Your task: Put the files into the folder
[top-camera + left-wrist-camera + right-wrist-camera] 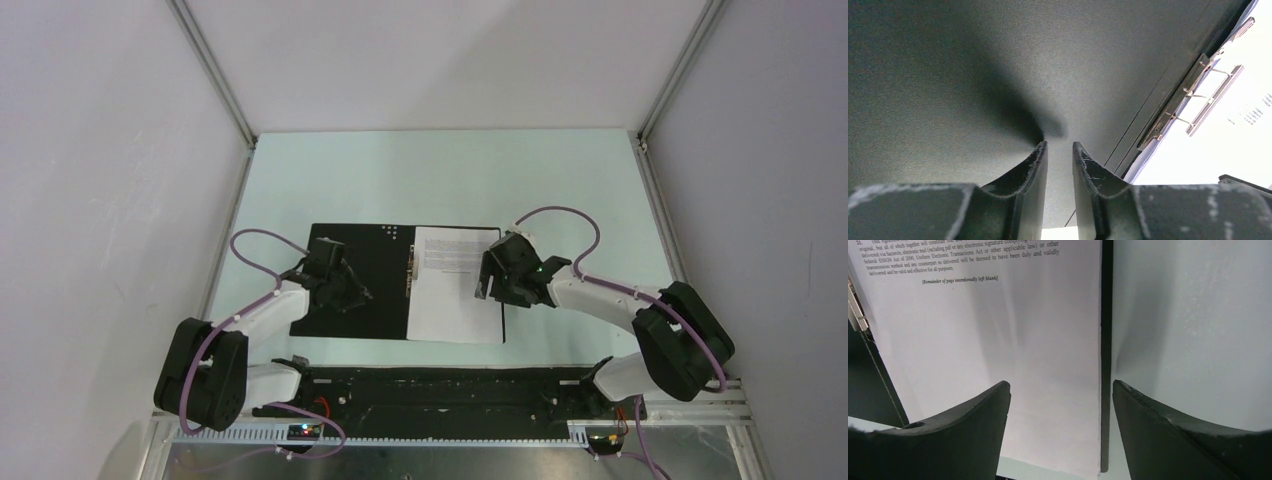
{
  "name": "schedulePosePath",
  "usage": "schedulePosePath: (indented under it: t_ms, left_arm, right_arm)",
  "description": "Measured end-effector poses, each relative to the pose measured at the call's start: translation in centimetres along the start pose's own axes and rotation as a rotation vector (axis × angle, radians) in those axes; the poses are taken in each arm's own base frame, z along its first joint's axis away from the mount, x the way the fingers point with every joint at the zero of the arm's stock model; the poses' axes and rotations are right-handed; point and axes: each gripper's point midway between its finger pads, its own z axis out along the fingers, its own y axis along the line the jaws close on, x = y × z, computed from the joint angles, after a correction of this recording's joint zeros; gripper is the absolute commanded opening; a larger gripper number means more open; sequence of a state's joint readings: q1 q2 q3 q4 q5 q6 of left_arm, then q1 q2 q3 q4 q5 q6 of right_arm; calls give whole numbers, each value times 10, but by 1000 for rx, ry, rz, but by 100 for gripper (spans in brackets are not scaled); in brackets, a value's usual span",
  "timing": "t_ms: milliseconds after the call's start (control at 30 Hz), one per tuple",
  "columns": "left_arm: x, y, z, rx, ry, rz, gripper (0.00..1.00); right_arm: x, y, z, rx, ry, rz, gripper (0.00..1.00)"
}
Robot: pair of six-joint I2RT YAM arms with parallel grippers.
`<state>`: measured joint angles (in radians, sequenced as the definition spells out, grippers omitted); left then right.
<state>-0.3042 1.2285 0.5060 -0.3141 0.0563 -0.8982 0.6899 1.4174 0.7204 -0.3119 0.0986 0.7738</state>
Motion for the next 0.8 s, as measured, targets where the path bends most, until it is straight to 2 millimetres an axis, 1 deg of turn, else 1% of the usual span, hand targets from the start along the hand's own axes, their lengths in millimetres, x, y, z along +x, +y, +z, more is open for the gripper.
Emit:
schedulePosePath:
  t_ms: [100, 167, 233, 333, 400, 500, 567, 667, 733, 800]
  left_arm:
    - [-1, -2, -1, 7, 1, 8, 34]
    - [-3, -6, -2, 17, 0, 18, 35]
    - [-6, -12, -4, 35, -2, 30, 35]
    - [-11, -22, -8, 65, -10, 50, 35]
    - [-14, -29, -12, 90, -16, 67, 35]
    - [-15, -34, -17, 117, -19, 77, 30]
    - [-16, -36, -20, 134, -18, 74, 29]
    - [-21, -34, -23, 148, -26, 59, 28]
    - [-23, -26, -22, 144, -27, 40, 26]
    - [-22, -16, -20, 132, -16, 15, 23]
  right_arm:
    - [-4, -3, -5, 29, -5, -10, 78]
    - [-11, 1, -9, 35, -20, -15, 76]
    - [-21, 12, -14, 26, -44, -25, 73]
    - [-34, 34, -15, 7, -68, -48, 71]
    - [-40, 54, -11, -4, -74, -72, 68]
    - [-44, 84, 0, -19, -73, -113, 63]
    - [-45, 103, 8, -27, -68, -138, 58]
    - [-48, 128, 20, -33, -65, -170, 54]
    - [-51, 148, 29, -43, -72, -188, 52]
    - [-53, 161, 36, -45, -74, -201, 49]
